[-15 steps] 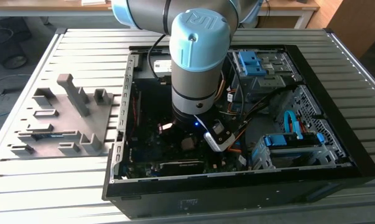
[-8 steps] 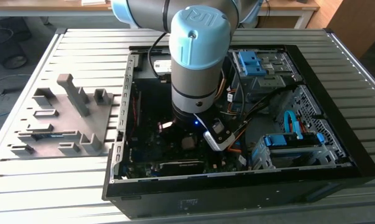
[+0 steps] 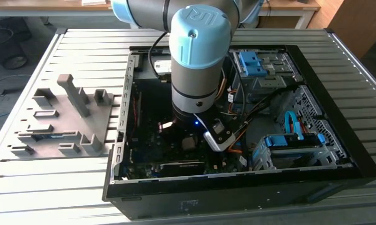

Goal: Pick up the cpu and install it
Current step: 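Place the cpu into insertion slot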

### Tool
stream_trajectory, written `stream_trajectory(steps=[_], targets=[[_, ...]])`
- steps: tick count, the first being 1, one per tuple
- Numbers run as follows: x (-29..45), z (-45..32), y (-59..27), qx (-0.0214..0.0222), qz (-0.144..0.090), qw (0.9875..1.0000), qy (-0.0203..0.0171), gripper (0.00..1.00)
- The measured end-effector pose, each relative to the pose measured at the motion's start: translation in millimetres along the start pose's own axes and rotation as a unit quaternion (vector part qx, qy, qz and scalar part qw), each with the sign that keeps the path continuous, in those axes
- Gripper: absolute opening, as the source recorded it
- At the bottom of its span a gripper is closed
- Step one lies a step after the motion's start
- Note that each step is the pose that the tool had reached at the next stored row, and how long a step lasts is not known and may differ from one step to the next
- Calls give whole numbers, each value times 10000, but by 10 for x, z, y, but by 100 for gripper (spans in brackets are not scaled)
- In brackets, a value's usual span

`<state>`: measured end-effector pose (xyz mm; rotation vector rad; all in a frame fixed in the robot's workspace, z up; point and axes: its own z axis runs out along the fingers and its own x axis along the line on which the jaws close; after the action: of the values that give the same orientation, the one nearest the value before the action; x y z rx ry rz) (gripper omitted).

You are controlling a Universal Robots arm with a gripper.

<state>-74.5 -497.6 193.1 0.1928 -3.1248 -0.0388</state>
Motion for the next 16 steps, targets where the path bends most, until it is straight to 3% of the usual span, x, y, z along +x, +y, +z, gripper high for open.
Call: stream_trajectory(steps=[5,16], targets=[[2,5,2,63,135,9999,5,47],[71,22,46,50,274,9996,1,47]])
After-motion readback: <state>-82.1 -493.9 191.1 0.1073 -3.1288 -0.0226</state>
